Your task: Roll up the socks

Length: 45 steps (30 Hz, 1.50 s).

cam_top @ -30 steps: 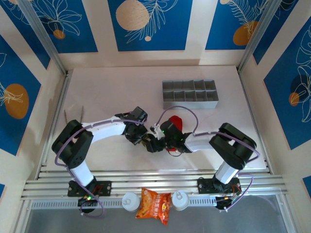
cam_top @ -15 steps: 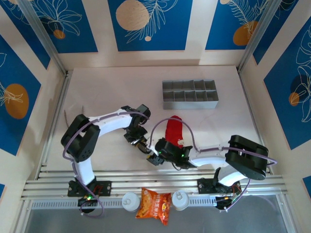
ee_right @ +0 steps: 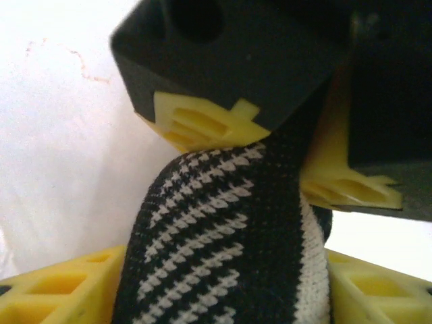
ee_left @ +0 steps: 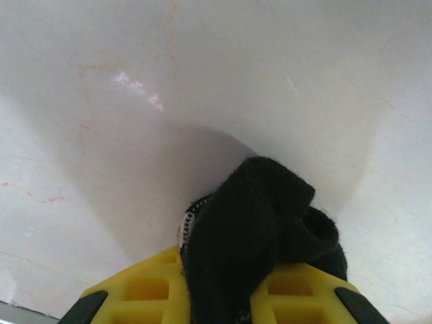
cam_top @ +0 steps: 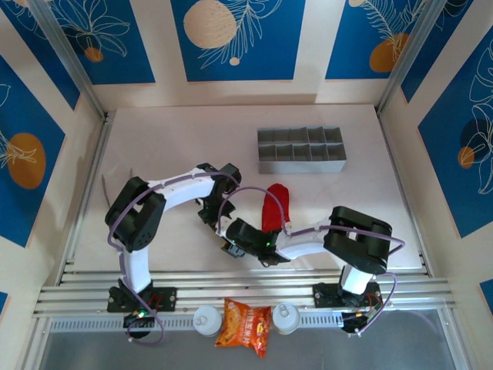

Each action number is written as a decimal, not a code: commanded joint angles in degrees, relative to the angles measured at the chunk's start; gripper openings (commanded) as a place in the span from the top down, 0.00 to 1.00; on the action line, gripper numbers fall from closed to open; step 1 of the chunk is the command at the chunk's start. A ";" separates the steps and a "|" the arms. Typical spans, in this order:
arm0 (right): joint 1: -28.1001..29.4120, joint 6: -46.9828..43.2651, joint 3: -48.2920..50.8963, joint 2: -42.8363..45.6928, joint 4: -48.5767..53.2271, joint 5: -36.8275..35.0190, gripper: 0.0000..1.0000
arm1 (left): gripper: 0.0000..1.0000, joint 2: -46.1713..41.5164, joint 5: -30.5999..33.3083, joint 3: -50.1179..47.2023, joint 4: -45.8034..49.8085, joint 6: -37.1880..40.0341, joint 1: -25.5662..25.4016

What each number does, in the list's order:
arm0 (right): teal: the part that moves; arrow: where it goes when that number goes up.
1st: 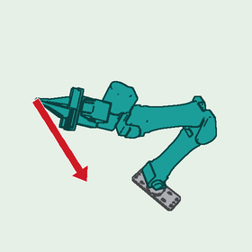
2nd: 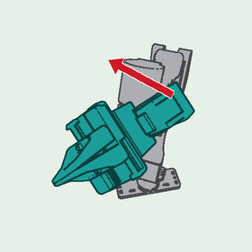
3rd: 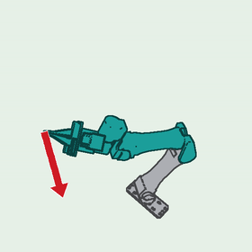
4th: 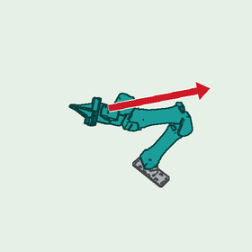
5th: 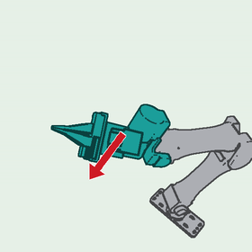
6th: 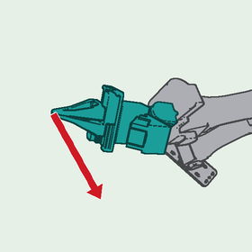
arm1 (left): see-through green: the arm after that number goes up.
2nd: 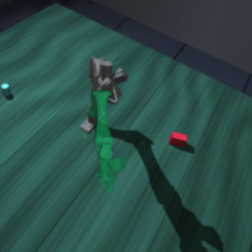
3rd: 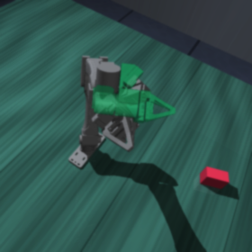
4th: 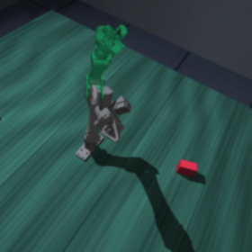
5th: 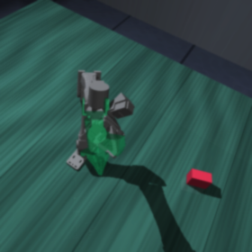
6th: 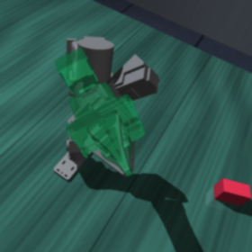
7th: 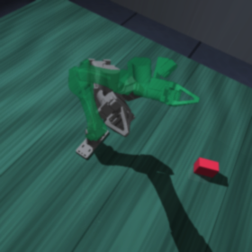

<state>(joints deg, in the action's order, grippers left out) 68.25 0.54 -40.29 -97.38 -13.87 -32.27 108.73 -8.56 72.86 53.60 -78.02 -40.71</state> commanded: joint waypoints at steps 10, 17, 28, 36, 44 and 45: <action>-2.55 8.74 -0.60 -2.65 9.16 8.41 1.00 | 0.62 -1.70 -0.67 -7.12 -2.90 2.60 1.13; -5.13 13.55 0.58 -3.74 10.11 16.20 1.00 | 0.27 -9.43 0.16 -11.27 -11.13 1.67 3.54; -7.71 18.24 0.46 -5.80 10.30 22.99 1.00 | 0.11 -22.51 4.16 -20.92 -23.15 -4.67 5.85; -10.71 21.47 0.33 -7.67 10.02 29.62 1.00 | 0.15 -28.94 2.62 -28.86 -32.47 -8.41 5.97; -14.27 25.01 -1.18 -9.41 10.86 35.99 1.00 | 0.20 -29.90 0.76 -32.05 -36.92 -7.94 4.99; -14.74 25.50 -1.17 -9.49 10.67 36.54 1.00 | 0.20 -29.80 0.74 -32.52 -37.14 -7.93 4.54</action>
<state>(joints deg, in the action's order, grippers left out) 54.65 22.50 -43.94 -101.89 -16.56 2.04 78.91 -5.56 41.56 18.11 -85.67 -35.05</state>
